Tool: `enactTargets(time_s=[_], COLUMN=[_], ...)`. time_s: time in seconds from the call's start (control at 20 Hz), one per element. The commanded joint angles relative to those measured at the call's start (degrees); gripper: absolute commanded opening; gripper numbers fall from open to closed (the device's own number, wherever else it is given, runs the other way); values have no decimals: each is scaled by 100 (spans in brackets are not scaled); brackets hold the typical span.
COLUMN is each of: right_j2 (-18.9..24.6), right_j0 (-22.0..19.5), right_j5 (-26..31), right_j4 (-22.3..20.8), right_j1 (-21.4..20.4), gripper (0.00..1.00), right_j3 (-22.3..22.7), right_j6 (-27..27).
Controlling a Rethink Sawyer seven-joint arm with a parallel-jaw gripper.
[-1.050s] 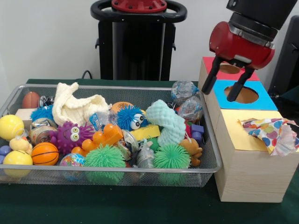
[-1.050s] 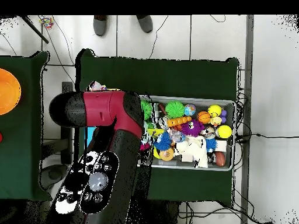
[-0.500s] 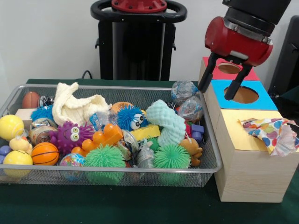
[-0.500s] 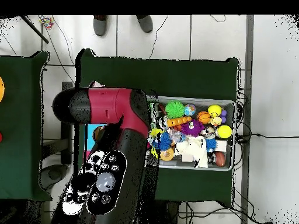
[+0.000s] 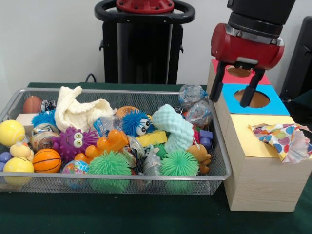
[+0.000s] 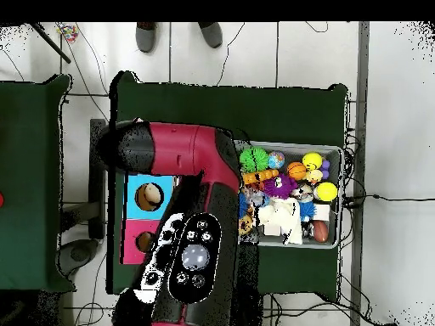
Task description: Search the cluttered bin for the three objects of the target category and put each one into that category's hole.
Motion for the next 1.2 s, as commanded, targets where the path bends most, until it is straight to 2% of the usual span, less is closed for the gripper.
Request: enactTargets(time_s=[0.05,0.4,0.6,0.95,1.2], right_j2=[1195,1703,1780,1557,1550], right_j0=[-316,-551,-523,-260,-236], right_j5=[-276,-503,-549,-467,-230], right_j4=[68,-7,-80,-261,-343], right_j1=[-62,-174,-220,-20,241], gripper=[100,100,100,100,100], right_j3=[811,1032,1088,657,169], right_j6=[-59,-115,65,497,370])
